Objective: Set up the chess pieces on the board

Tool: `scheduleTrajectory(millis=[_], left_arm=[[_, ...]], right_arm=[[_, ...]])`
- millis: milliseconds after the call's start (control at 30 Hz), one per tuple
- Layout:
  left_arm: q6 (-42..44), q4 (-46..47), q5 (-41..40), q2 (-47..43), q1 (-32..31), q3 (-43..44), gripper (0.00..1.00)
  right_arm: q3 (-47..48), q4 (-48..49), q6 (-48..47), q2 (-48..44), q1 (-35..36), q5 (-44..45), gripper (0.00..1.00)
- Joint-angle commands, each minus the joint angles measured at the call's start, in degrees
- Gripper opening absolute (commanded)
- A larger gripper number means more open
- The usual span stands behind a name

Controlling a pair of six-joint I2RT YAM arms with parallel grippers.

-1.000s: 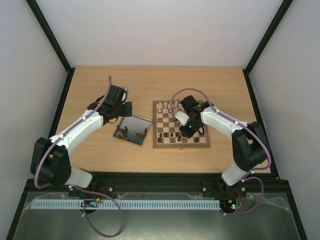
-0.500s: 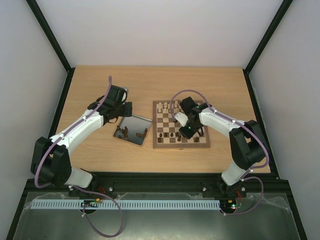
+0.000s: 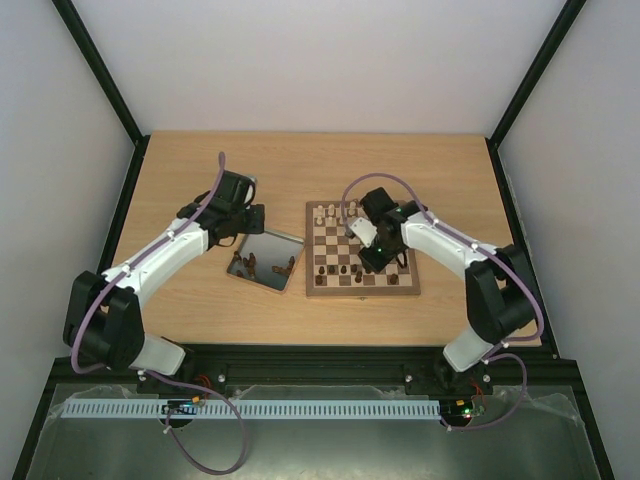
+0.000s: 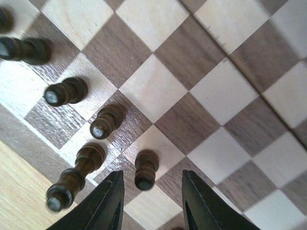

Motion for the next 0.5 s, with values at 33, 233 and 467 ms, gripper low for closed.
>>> scheduleTrajectory(millis=[33,233,467], left_arm=[[-2.8,-4.0,-2.8,2.5,0.4,0.9,0.50],[-4.3,-10.4,-3.5,5.2,0.4,-0.5,0.38],[-3.3,-10.7,-1.9,5.7,0.2,-3.0,0.34]], right_arm=[[3.3,-6.3,-0.3,-5.9,-0.5,2.8,0.36],[-4.1,1.2,2.7,-13.0,-2.4,-0.2,0.36],[-16.3,14.8,3.6,-19.9,-3.8,-6.9,0.37]])
